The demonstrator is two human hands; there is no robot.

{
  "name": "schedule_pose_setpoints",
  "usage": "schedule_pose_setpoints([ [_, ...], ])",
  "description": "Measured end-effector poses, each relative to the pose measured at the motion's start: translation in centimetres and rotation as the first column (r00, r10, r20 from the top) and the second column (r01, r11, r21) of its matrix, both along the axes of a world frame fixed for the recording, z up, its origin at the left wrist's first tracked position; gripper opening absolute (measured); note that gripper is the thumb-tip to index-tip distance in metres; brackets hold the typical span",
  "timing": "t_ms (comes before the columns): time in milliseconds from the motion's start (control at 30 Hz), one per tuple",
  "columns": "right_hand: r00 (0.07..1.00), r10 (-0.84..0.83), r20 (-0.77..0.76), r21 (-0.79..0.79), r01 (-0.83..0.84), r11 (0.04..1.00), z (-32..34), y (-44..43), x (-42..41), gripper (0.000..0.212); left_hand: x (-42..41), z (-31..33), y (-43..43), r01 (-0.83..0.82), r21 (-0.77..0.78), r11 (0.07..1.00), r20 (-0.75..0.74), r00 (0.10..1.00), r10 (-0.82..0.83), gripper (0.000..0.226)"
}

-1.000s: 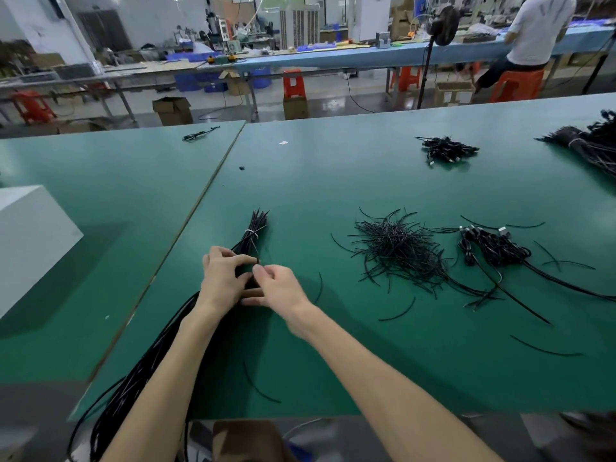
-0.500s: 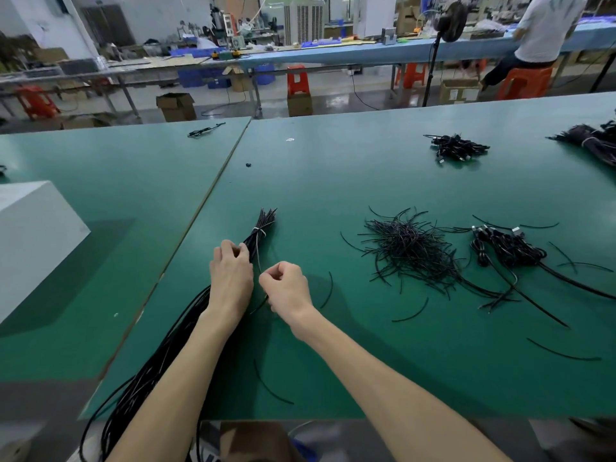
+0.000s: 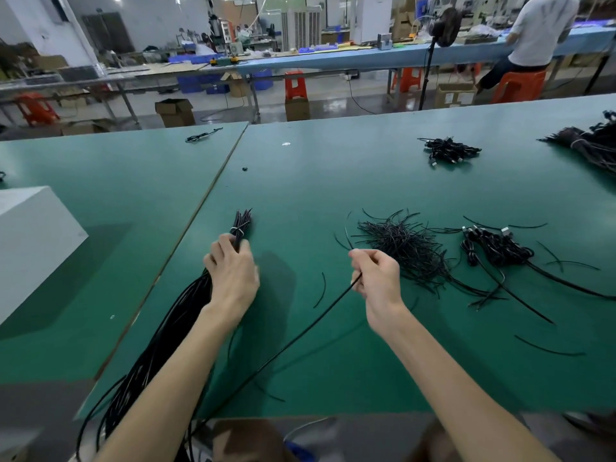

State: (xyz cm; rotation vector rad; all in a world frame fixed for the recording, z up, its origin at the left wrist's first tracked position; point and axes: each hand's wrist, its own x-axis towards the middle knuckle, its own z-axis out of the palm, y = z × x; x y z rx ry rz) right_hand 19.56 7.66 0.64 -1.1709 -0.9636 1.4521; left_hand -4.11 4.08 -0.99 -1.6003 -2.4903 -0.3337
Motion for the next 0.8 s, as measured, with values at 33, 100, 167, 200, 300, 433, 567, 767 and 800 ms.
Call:
schedule_pose_setpoints([
  [33, 1.0, -0.01, -0.028, -0.006, 0.009, 1.0, -0.1, 0.3, 0.4, 0.006, 1.3, 0.2, -0.2, 0.105, 0.055, 0.993, 0.057, 0.992, -0.108, 0.025],
  [100, 0.994, -0.048, -0.103, -0.005, 0.048, 0.999, 0.2, 1.1, 1.1, 0.008, 4.0, 1.5, -0.7, 0.333, 0.092, 0.939, 0.439, 0.833, -0.338, 0.04],
  [167, 0.973, -0.114, -0.202, -0.013, 0.114, 0.993, 0.9, 1.9, 2.0, 0.012, 6.4, 2.9, -1.8, 0.501, 0.097, 0.86, 0.765, 0.515, -0.386, 0.057],
  [200, 0.951, -0.152, -0.269, -0.026, 0.151, 0.988, 1.4, 2.3, 2.5, 0.012, 7.1, 3.4, -2.2, 0.559, 0.111, 0.822, 0.823, 0.411, -0.391, 0.06],
  [300, 0.847, -0.249, -0.469, -0.073, 0.244, 0.967, 2.7, 3.5, 4.3, 0.014, 6.9, 4.2, -3.5, 0.714, 0.111, 0.691, 0.92, 0.189, -0.343, 0.054],
  [433, 0.757, -0.267, -0.596, -0.102, 0.258, 0.961, 3.4, 4.2, 5.5, 0.015, 6.8, 4.0, -4.6, 0.773, 0.175, 0.61, 0.932, 0.071, -0.357, 0.03],
  [567, 0.775, -0.161, -0.611, -0.077, 0.145, 0.986, 2.7, 3.3, 4.3, 0.01, 8.5, 2.5, -4.4, 0.559, 0.271, 0.783, 0.936, 0.037, -0.351, 0.032],
  [767, 0.845, 0.033, -0.534, 0.04, -0.014, 0.999, 1.7, 2.6, 2.0, 0.002, 10.2, 1.5, -4.0, 0.685, 0.415, 0.599, 0.91, -0.317, -0.267, 0.025],
  [800, 0.867, 0.072, -0.493, 0.07, -0.043, 0.997, 1.6, 2.5, 1.8, 0.006, 10.4, 1.4, -3.8, 0.649, 0.44, 0.621, 0.897, -0.344, -0.277, 0.021],
])
